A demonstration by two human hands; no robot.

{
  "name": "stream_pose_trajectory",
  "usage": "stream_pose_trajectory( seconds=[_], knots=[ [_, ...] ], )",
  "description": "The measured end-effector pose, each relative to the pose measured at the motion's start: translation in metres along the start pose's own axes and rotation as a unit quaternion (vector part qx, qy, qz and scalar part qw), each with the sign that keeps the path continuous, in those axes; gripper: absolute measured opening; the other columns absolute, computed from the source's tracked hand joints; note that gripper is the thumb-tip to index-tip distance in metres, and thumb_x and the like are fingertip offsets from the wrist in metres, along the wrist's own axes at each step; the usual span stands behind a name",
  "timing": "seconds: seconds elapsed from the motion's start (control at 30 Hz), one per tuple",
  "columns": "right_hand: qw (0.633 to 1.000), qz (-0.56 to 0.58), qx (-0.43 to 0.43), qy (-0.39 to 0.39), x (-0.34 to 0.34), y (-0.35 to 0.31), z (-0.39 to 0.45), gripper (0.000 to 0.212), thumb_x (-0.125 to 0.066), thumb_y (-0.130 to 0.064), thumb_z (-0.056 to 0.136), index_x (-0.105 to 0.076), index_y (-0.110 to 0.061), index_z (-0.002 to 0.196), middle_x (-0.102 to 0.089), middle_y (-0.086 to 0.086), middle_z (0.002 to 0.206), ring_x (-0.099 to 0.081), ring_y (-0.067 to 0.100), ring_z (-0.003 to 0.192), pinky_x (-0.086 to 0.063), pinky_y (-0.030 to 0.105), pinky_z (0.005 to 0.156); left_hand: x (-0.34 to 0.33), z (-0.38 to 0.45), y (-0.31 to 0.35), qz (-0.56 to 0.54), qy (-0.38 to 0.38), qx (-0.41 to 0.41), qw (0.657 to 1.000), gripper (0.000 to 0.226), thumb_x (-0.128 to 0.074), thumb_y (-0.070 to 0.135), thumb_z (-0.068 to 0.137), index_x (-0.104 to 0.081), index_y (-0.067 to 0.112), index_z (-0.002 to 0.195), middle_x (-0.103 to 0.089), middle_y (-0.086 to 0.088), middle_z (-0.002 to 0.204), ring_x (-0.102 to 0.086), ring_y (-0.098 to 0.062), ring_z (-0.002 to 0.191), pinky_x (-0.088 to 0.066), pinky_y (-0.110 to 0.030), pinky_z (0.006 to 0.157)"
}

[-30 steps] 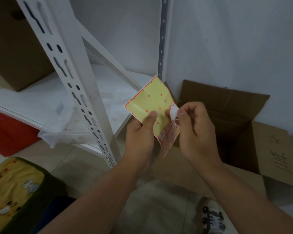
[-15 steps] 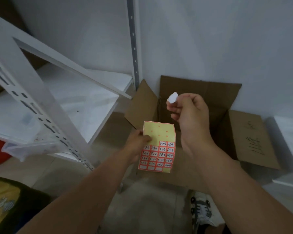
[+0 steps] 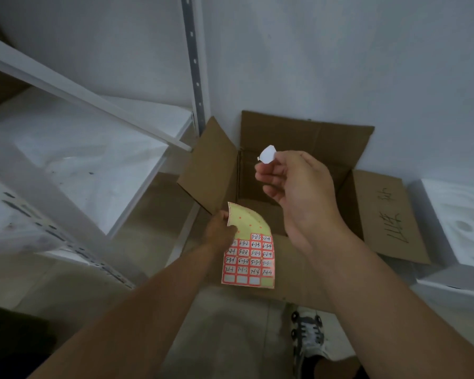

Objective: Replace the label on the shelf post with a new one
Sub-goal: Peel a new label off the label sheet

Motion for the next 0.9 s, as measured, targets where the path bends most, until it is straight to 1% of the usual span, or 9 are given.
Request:
stream_pose_trajectory(
  seconds=[0.2,0.37,0.43,0.53,0.6,0.7,0.77,0.83,0.9],
  knots=[
    [1.0,-0.011,-0.004,0.003,0.001,0.002,0.001,0.013,-0.052,-0.019,0.095,-0.064,-0.018,0.091,-0.074,0.004,0.086,-0.071,0.019,0.086,-0.054,0.031,0.077,-0.006,0.004,-0.013,0.047,0.046,-0.061,0.996,0.031,-0.054,0.006,0.095,-0.043,0.015,0.123,-0.056,0.003,0.105,-0.054,-0.002,0.069,-0.039,-0.016,0.052],
    [1.0,-0.013,-0.007,0.0,0.002,0.003,0.003,0.013,-0.052,-0.018,0.095,-0.064,-0.018,0.091,-0.074,0.004,0.085,-0.071,0.02,0.086,-0.054,0.033,0.077,-0.014,0.009,-0.024,0.12,0.064,-0.071,0.988,0.005,-0.05,0.016,0.098,-0.053,0.016,0.093,-0.064,-0.005,0.102,-0.056,-0.006,0.069,-0.047,-0.02,0.059],
    [1.0,-0.012,-0.006,-0.002,0.002,0.004,0.003,0.013,-0.052,-0.018,0.095,-0.064,-0.018,0.09,-0.074,0.003,0.083,-0.071,0.02,0.086,-0.054,0.033,0.078,-0.019,0.011,-0.027,0.165,0.062,-0.086,0.981,0.016,-0.05,0.024,0.099,-0.063,0.016,0.095,-0.066,-0.004,0.106,-0.062,-0.011,0.079,-0.054,-0.025,0.073],
    [1.0,-0.005,-0.007,-0.008,0.001,0.004,0.003,0.014,-0.052,-0.018,0.095,-0.065,-0.017,0.09,-0.074,0.003,0.083,-0.071,0.021,0.088,-0.054,0.034,0.079,-0.024,0.013,-0.029,0.296,0.067,-0.124,0.945,0.029,-0.051,0.033,0.096,-0.062,0.023,0.121,-0.049,0.0,0.127,-0.046,-0.018,0.116,-0.036,-0.029,0.099],
    [1.0,-0.001,-0.008,-0.015,0.0,0.003,0.002,0.014,-0.052,-0.018,0.095,-0.066,-0.017,0.09,-0.074,0.003,0.083,-0.071,0.021,0.088,-0.054,0.034,0.08,-0.025,0.013,-0.029,0.331,0.052,-0.127,0.934,0.037,-0.05,0.036,0.095,-0.056,0.026,0.13,-0.042,-0.003,0.134,-0.036,-0.019,0.126,-0.027,-0.03,0.104],
    [0.999,-0.028,0.018,-0.008,-0.001,0.001,0.001,0.014,-0.054,-0.021,0.095,-0.065,-0.018,0.088,-0.073,0.001,0.085,-0.07,0.017,0.088,-0.054,0.031,0.079,-0.018,0.0,-0.003,0.266,0.071,-0.158,0.948,0.028,-0.049,0.033,0.096,-0.06,0.024,0.12,-0.052,-0.002,0.124,-0.045,-0.019,0.121,-0.03,-0.02,0.092],
    [0.988,-0.117,0.096,0.023,0.0,-0.004,0.0,0.013,-0.054,-0.024,0.095,-0.062,-0.02,0.086,-0.069,-0.005,0.086,-0.066,0.007,0.085,-0.052,0.021,0.074,-0.002,-0.021,0.038,0.129,0.111,-0.176,0.97,0.018,-0.046,0.027,0.099,-0.062,0.02,0.096,-0.061,0.002,0.095,-0.059,-0.012,0.093,-0.035,-0.01,0.071],
    [0.945,-0.234,0.221,0.053,0.0,-0.011,-0.002,0.013,-0.053,-0.028,0.096,-0.057,-0.02,0.086,-0.061,-0.012,0.081,-0.06,-0.002,0.077,-0.043,0.007,0.063,0.017,-0.051,0.08,-0.036,0.134,-0.175,0.975,0.025,-0.044,0.022,0.1,-0.061,0.014,0.083,-0.06,0.005,0.077,-0.056,-0.002,0.069,-0.037,-0.011,0.059],
    [0.882,-0.305,0.351,0.072,0.0,-0.016,-0.007,0.015,-0.051,-0.03,0.097,-0.056,-0.019,0.09,-0.059,-0.009,0.079,-0.056,0.002,0.068,-0.038,0.006,0.057,0.04,-0.088,0.113,-0.151,0.149,-0.198,0.957,0.03,-0.043,0.024,0.101,-0.063,0.014,0.08,-0.062,0.005,0.071,-0.058,0.002,0.064,-0.045,-0.012,0.058]
  ],
)
Point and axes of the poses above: each hand's wrist, its own z-axis towards the middle knuckle, its own x-axis out of the back of the hand, y = z × x, the point moved 3 cm from there along z, towards the middle knuckle
